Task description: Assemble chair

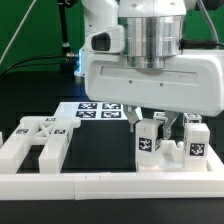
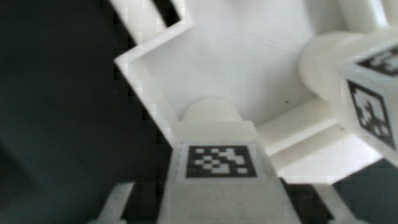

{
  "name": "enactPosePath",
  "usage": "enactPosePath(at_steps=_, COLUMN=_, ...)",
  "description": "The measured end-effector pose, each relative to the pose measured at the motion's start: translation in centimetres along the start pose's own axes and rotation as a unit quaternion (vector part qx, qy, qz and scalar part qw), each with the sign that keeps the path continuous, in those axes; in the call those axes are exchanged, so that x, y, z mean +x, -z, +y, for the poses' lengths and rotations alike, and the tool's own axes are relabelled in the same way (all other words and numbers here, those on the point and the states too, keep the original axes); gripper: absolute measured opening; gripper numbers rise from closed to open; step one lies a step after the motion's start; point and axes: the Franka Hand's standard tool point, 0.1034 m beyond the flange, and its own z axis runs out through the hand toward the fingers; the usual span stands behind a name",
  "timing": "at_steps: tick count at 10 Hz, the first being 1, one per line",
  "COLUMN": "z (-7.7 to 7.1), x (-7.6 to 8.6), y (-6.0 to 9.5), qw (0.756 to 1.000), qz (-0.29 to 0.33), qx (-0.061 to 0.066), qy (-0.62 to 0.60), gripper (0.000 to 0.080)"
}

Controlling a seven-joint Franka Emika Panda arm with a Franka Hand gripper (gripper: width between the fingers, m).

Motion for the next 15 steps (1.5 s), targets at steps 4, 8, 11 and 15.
enactPosePath(at_steps=4, z=-0.7, x=0.0, y=-0.1, qw=0.962, qz=-0.006, qx=0.018, qy=-0.273, gripper=0.0286)
enactPosePath(at_steps=8, z=-1.6, x=0.2, y=-0.2, qw=0.912, qz=0.000, qx=0.047, qy=-0.408, gripper=0.0287)
enactPosePath(at_steps=11, z=-1.4, x=0.1, y=-0.1, qw=0.980, qz=-0.006, qx=0.031, qy=-0.195, gripper=0.0525)
enactPosePath(at_steps=15, z=-1.2, x=0.0, y=-0.1, qw=0.999, qz=-0.009, qx=0.025, qy=-0.027, gripper=0.0647)
